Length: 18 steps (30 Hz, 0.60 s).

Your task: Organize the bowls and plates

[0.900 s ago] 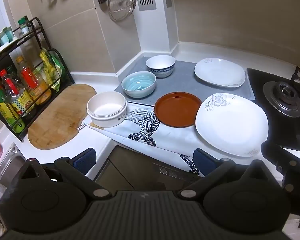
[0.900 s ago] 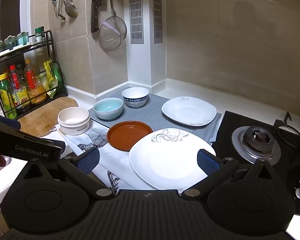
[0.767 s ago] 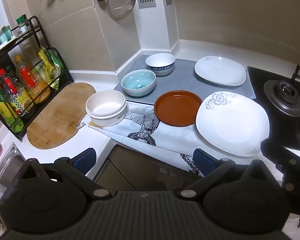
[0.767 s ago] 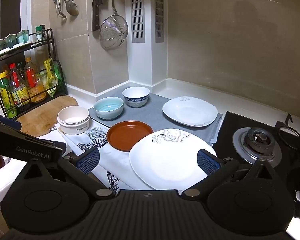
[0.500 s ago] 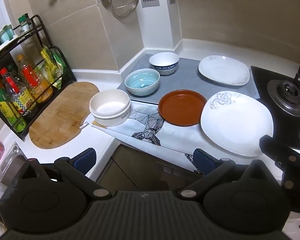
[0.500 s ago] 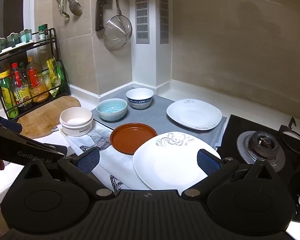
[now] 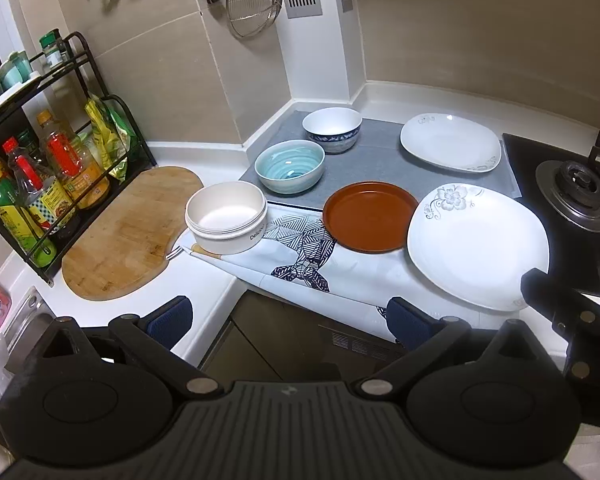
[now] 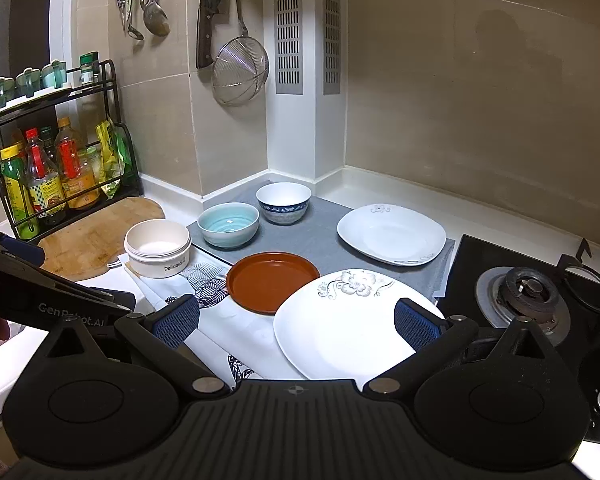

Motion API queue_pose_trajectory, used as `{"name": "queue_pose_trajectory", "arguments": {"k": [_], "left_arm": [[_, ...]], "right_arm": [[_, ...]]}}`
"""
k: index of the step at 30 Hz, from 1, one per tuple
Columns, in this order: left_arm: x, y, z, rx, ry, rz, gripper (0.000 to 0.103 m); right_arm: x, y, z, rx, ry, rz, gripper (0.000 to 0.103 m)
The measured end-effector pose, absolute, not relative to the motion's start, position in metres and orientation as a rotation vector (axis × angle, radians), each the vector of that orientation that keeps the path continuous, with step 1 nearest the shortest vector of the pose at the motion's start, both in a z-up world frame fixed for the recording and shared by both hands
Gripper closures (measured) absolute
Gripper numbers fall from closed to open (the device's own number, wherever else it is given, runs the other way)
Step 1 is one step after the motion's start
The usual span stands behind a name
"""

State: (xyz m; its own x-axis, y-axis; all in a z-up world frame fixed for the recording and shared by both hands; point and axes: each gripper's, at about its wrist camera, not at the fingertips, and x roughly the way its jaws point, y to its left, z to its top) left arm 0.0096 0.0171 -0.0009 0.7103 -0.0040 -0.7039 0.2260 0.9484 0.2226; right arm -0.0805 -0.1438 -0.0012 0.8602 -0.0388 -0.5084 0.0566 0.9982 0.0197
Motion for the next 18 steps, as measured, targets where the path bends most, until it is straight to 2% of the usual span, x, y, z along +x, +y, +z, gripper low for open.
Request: {"name": "queue_pose_trajectory", "arguments": {"k": [18], "left_arm": [[0.0079,0.0103,-0.0010,0.318,0.768,-0.143,0.000]], "right_arm": [[-0.0837,-0.1461,-0.0002,0.023,0.520,-0.051,0.000]]}}
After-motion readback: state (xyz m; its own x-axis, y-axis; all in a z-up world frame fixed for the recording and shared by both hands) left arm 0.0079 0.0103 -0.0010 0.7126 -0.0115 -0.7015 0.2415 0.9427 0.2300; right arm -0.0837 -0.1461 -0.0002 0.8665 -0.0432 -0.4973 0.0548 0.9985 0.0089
